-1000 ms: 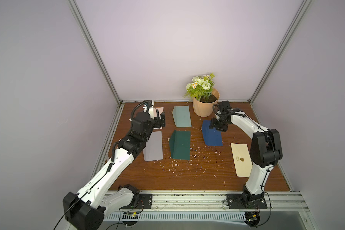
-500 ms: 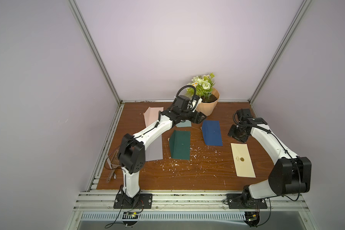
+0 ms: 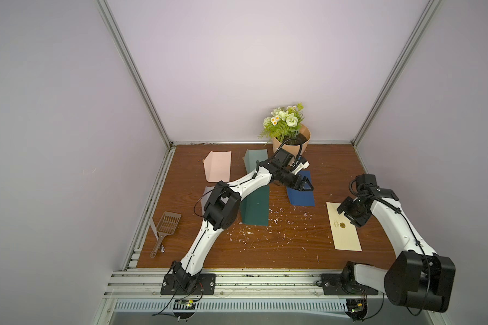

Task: Open the envelope
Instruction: Move the envelope to the center of the board.

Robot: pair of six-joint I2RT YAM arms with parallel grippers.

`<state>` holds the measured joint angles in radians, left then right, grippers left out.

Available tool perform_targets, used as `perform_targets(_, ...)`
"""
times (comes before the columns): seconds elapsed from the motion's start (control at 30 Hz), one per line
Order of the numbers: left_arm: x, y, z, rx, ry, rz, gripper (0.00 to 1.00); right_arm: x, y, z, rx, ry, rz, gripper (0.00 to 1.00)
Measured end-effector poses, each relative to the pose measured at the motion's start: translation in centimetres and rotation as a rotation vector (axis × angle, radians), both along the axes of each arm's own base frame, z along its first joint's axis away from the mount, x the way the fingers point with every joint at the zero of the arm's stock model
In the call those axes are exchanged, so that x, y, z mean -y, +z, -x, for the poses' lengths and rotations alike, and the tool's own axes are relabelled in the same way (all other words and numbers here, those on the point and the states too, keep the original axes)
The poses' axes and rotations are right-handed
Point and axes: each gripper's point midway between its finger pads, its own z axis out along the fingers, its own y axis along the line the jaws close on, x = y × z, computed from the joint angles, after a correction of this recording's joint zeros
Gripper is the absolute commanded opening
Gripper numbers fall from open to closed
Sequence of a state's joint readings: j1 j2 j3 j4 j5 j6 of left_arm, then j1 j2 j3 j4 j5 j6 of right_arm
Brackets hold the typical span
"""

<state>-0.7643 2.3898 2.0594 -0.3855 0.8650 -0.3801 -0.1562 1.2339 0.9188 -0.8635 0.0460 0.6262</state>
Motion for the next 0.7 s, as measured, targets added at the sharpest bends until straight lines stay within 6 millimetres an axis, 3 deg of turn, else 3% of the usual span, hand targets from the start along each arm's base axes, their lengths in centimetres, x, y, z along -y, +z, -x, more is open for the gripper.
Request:
perform_targets(0.2,1.1,-1.3,2.8,-0.053,-0.055,-0.027,0.79,2.5,-1.5,0.4,-0.030,-0.072,-0.034,0.60)
perform_targets(0.47,0.5,-1.9,2.6,-0.041,-0.039,-0.069,0.77,1.6,-6.3,0.9,-0.123,-0.027,-0.095,0.59)
perform_targets(0.7,-0.5,-1.7,2.0,0.001,-0.011,-0.107,0.76,0.9,-8.1,1.8,-0.142,0.004,-0.120,0.58)
